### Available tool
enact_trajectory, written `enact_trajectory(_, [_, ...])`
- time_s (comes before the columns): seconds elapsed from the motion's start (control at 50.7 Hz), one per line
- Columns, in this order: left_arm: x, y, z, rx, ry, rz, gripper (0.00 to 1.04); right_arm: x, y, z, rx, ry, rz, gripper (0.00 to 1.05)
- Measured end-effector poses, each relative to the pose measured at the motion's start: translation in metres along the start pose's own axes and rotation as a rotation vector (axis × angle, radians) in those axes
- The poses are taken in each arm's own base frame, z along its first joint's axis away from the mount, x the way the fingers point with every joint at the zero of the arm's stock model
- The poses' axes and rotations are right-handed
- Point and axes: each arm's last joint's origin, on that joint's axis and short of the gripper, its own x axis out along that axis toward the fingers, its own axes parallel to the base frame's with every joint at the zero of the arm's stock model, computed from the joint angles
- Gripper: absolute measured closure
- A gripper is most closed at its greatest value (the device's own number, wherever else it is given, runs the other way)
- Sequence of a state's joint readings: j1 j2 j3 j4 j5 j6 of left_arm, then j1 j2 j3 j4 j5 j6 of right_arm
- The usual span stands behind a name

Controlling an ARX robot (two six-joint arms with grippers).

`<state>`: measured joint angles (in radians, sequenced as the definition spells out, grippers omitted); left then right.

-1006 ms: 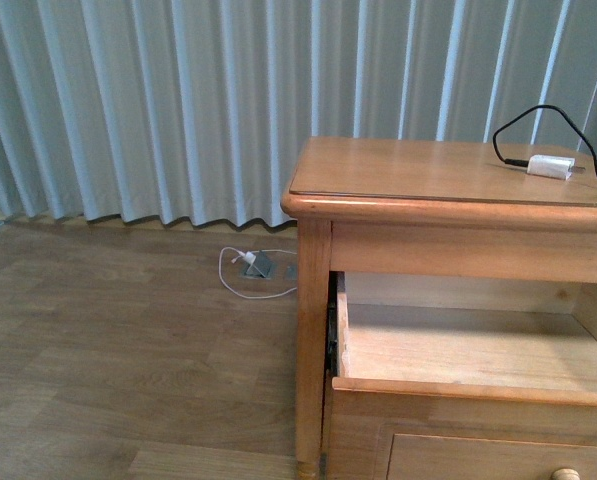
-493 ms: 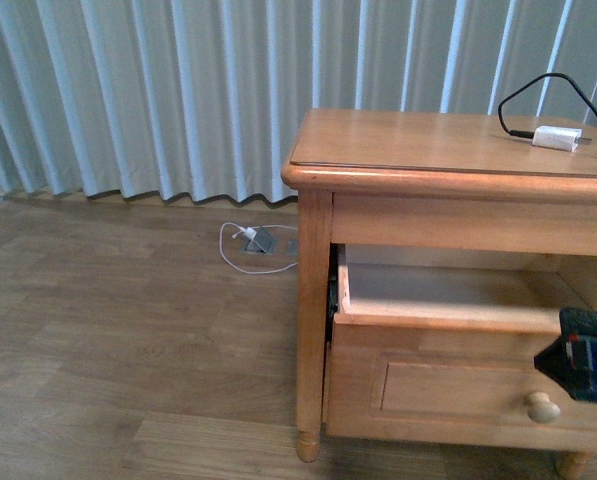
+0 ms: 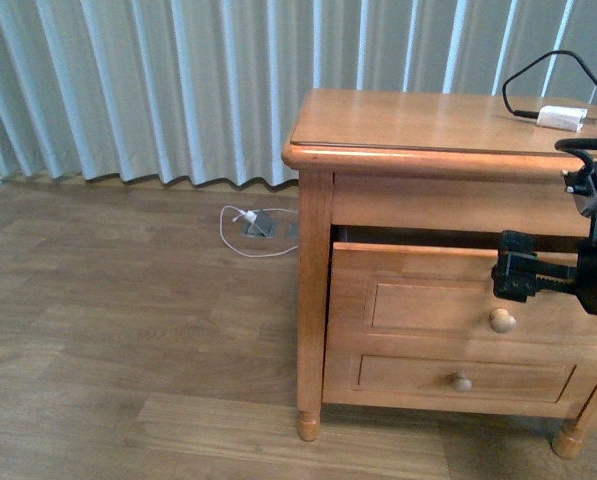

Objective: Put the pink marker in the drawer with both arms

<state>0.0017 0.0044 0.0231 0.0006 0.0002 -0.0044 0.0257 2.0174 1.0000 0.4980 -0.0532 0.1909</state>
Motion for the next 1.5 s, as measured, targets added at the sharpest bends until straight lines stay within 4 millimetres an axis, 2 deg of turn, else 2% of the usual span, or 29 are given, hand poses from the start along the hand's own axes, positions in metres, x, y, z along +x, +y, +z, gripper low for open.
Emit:
enact_trajectory(0.217, [0.000, 0.000, 0.000, 0.000, 0.000, 0.000, 0.06, 0.021, 0.000, 0.007, 0.029, -0.044, -0.025, 0.08])
enact_trajectory(0.414, [0.000, 0.000, 0.000, 0.000, 0.000, 0.000, 0.06, 0.032, -0.002, 0.011, 0.033, -0.075, -0.036, 0.08])
enact_trajectory(0.611, [0.000, 0.000, 0.000, 0.000, 0.000, 0.000, 0.06, 0.036, -0.004, 0.011, 0.026, -0.104, -0.041, 0.08])
enact_trajectory(0.887, [0.000, 0.000, 0.000, 0.000, 0.000, 0.000, 0.06, 0.032, -0.004, 0.010, 0.017, -0.103, -0.054, 0.08])
enact_trajectory(1.006, [0.000, 0.000, 0.000, 0.000, 0.000, 0.000, 0.06, 0.018, -0.003, 0.012, 0.018, -0.096, -0.061, 0.08])
enact_trajectory(1.321, [0.000, 0.000, 0.000, 0.000, 0.000, 0.000, 0.06, -0.047, -0.001, 0.015, 0.016, -0.036, 0.052, 0.08])
enact_trajectory(1.42, [0.000, 0.000, 0.000, 0.000, 0.000, 0.000, 0.06, -0.091, -0.006, 0.023, 0.020, -0.033, 0.092, 0.08])
enact_trajectory(1.499, [0.000, 0.000, 0.000, 0.000, 0.000, 0.000, 0.06, -0.116, -0.009, 0.026, 0.026, -0.035, 0.120, 0.08])
